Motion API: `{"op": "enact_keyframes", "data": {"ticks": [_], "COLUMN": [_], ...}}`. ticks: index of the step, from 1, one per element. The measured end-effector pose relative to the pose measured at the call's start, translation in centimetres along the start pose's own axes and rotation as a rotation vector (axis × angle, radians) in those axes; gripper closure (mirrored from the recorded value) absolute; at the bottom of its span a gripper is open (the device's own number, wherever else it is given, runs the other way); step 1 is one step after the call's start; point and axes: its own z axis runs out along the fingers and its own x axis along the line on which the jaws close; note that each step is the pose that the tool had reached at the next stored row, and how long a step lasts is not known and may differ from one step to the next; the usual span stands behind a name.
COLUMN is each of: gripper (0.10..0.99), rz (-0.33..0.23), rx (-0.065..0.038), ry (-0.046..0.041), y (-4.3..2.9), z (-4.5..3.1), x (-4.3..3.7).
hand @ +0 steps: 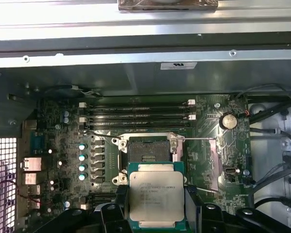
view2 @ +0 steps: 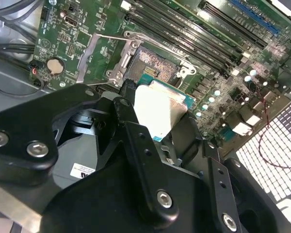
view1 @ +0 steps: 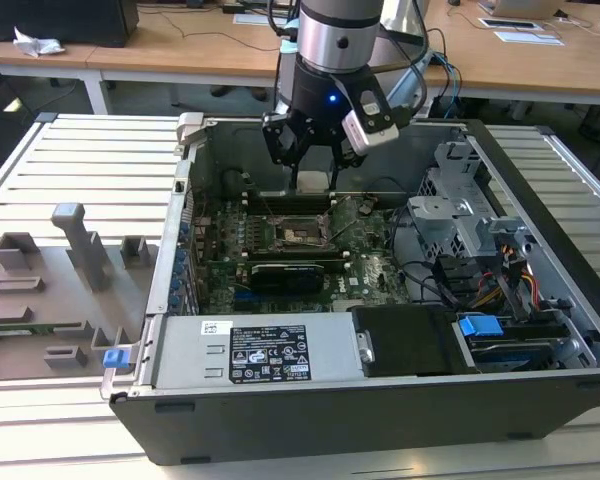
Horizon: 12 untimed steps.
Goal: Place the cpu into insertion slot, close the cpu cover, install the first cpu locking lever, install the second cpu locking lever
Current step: 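Place the cpu into insertion slot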
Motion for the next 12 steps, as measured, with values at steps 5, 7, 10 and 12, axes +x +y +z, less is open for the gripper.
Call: {"op": "enact_keyframes", "data": {"ticks": [5,7,10,12], "gripper": [0.545,0.545,0.545,0.545], "rz": [-0.001,-0.002,-0.007,-0.011], "rx": [0.001,0.020,0.035,0.037], "ry": [0.0000,-0.0002,-0.0002,0.0000], "y": [-0.07,0.06,0.62,0.96], "z": [0.80,1.00,1.35,1.64], "x": [-0.01,-0.01,-0.01,-0.01]}}
